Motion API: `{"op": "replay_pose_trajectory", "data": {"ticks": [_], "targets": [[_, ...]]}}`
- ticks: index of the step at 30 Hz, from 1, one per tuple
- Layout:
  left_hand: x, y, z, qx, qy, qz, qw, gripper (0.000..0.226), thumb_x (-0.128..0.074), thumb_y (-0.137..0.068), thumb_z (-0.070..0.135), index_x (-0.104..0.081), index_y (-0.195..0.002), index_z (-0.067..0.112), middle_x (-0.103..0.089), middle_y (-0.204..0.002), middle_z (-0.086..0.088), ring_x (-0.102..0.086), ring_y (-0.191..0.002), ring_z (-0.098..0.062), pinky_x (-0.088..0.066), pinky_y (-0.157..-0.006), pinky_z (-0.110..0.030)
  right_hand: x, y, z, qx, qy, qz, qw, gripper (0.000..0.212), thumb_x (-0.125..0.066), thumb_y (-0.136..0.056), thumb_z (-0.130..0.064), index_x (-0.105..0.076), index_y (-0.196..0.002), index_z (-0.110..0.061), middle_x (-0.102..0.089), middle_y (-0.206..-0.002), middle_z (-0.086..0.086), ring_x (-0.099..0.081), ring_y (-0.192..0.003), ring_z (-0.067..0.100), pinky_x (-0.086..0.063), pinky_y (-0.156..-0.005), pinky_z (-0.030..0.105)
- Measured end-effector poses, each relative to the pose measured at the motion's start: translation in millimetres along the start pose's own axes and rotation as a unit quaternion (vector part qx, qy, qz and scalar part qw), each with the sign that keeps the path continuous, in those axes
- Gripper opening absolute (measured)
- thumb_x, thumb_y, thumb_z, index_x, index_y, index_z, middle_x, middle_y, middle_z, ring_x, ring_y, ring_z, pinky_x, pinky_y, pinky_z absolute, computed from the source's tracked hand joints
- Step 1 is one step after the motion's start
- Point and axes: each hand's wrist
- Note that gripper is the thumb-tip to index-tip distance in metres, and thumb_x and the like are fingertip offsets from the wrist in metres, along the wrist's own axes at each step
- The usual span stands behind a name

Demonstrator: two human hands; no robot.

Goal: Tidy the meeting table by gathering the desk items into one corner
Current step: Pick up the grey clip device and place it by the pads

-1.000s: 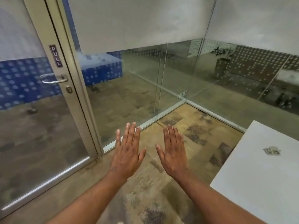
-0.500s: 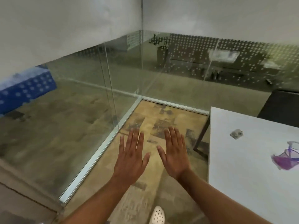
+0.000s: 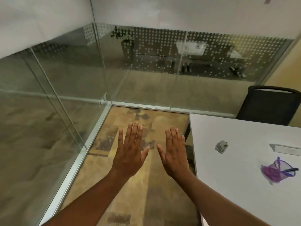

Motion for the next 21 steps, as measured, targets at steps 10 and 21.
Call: {"op": "replay_pose_trajectory", "data": {"ticks": [10, 21], "targets": [[-97.1, -165.6, 18.9, -0.135, 0.067, -0.04, 0.988, 0.083, -0.038, -0.105, 0.057, -0.014, -0.168, 0.008, -0.005, -0.178, -0.014, -0.001, -0.166, -0.031, -0.01, -0.131, -0.06, -12.6, -92.8, 90.7, -0.12, 0.036, 0.036, 0.991, 0.072, -0.028, -0.108, -0.057, -0.011, -0.167, -0.02, -0.002, -0.177, 0.003, 0.006, -0.164, 0.021, -0.007, -0.133, 0.051], [-163.3, -344.5, 71.9, -0.304, 0.148, -0.093, 0.937, 0.08, -0.028, -0.107, 0.059, -0.011, -0.168, 0.01, -0.001, -0.178, -0.011, 0.001, -0.165, -0.031, -0.016, -0.13, -0.062, -9.8, -171.1, 167.8, -0.323, 0.133, 0.066, 0.935, 0.077, -0.02, -0.104, -0.071, -0.004, -0.168, -0.03, 0.008, -0.177, -0.004, 0.007, -0.164, 0.021, -0.002, -0.132, 0.047]]}}
Point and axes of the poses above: each hand's wrist, its own y-axis away from the middle knuckle, its own x-axis out of the back of the hand, z = x × y
